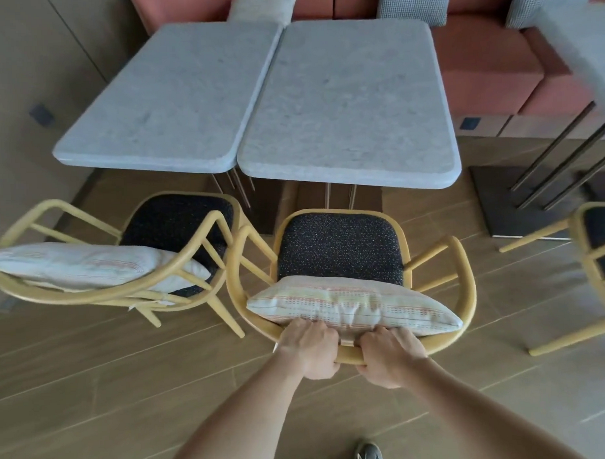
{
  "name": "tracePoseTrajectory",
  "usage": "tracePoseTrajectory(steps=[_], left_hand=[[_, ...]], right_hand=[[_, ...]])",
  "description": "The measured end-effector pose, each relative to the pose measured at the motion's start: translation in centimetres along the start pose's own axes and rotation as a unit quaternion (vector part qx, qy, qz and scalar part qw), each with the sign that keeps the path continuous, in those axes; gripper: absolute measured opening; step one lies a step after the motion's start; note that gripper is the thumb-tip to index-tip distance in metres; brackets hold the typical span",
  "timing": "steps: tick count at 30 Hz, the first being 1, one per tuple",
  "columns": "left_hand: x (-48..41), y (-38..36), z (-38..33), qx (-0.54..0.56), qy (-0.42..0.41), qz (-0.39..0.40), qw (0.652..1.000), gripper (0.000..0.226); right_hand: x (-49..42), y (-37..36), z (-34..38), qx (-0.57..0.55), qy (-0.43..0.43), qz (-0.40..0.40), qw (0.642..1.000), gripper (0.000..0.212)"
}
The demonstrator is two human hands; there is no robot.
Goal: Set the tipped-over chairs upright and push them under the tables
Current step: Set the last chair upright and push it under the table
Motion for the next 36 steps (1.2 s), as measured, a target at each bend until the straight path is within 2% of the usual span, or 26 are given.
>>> tracePoseTrajectory(steps=[4,14,25,36], left_hand=[[-1.5,1.5,1.2,-0.016,0.001,-0.014,1.000,0.029],[-3.7,3.9,3.7,-0.022,0.013,-0.032,0.999,0.031],[-4.2,3.8,4.3,0.033,-0.009,0.113,0.993,0.031],[-2.5,1.8,5.9,0.018,-0.047,0.027,0.998,0.034]], right_hand=[[-2.1,0.9,-1.0,0.009,-0.010,-0.042,0.999,0.037],[-5.4,3.0,-1.9,0.004,-0.007,-0.067,0.998,0.038],[-5.3,3.2,-1.9,0.018,-0.006,-0.053,0.998,0.041],[-5.2,2.8,1.2,0.028,-0.048,-0.053,0.997,0.045]])
Point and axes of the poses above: each hand's wrist, its own x-axis away from the middle knuckle, its own y-axis out of the back of the hand, z = x × y, the point moved 7 cm from there along -x, towards the middle knuckle, and after that the axes turned 8 degrees about x, right-handed, at the moved point
